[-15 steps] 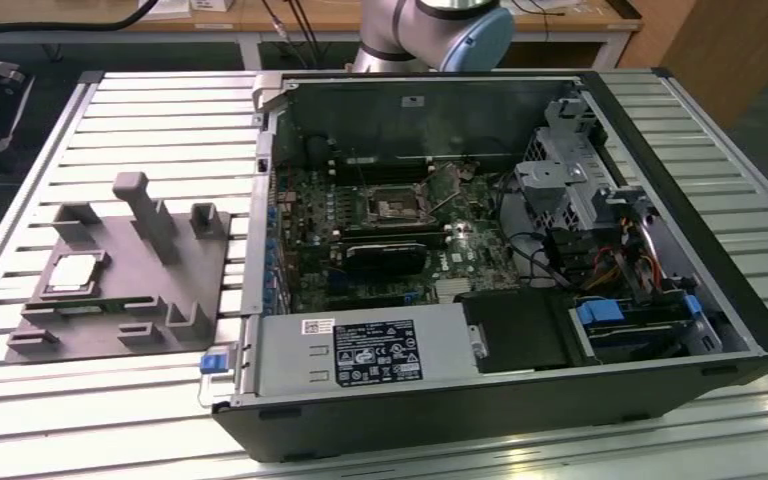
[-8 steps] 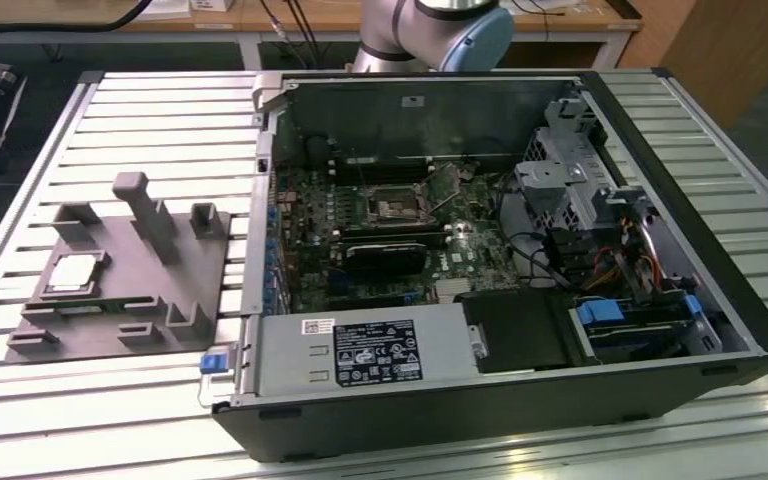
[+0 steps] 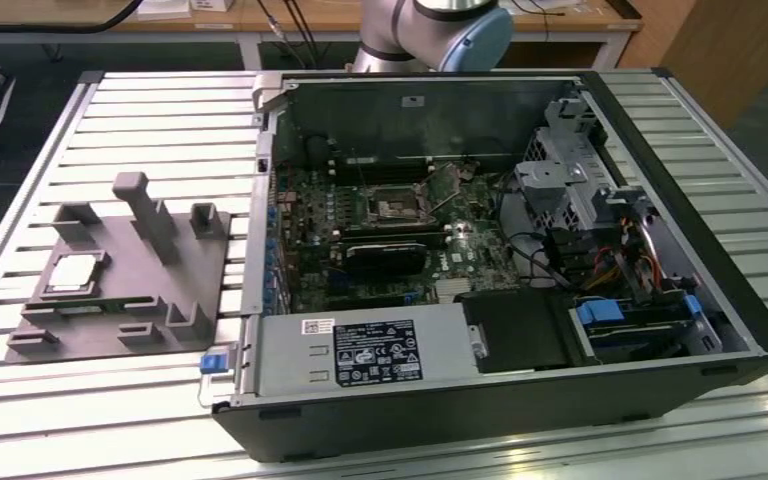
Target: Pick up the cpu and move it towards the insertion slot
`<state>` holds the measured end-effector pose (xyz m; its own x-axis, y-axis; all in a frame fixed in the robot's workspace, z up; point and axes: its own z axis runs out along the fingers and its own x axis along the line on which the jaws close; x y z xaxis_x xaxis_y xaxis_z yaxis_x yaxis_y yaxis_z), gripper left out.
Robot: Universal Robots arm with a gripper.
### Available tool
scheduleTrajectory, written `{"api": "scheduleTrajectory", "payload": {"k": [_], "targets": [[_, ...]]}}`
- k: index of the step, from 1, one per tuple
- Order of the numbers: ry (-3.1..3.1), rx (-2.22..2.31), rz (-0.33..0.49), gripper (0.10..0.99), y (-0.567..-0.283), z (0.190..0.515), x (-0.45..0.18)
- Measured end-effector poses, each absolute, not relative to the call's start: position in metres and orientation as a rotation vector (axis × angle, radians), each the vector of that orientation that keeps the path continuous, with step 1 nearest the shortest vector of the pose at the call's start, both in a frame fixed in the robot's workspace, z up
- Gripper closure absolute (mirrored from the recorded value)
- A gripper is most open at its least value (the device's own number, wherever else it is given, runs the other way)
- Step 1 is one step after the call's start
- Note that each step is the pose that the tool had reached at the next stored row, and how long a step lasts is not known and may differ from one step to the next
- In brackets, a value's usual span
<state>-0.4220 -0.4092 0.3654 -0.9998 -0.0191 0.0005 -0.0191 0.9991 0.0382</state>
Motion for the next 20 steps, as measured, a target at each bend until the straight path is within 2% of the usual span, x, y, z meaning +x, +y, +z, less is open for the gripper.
{"api": "scheduleTrajectory", "payload": {"k": [17, 18, 19, 20], "targets": [[-3.140, 0.030, -0.065, 0.980, -0.411, 0.354, -0.434], [-3.140, 0.030, -0.067, 0.973, -0.411, 0.353, -0.434], [-3.140, 0.030, -0.067, 0.918, -0.411, 0.352, -0.435], [-3.140, 0.030, -0.068, 0.918, -0.411, 0.350, -0.434]]}}
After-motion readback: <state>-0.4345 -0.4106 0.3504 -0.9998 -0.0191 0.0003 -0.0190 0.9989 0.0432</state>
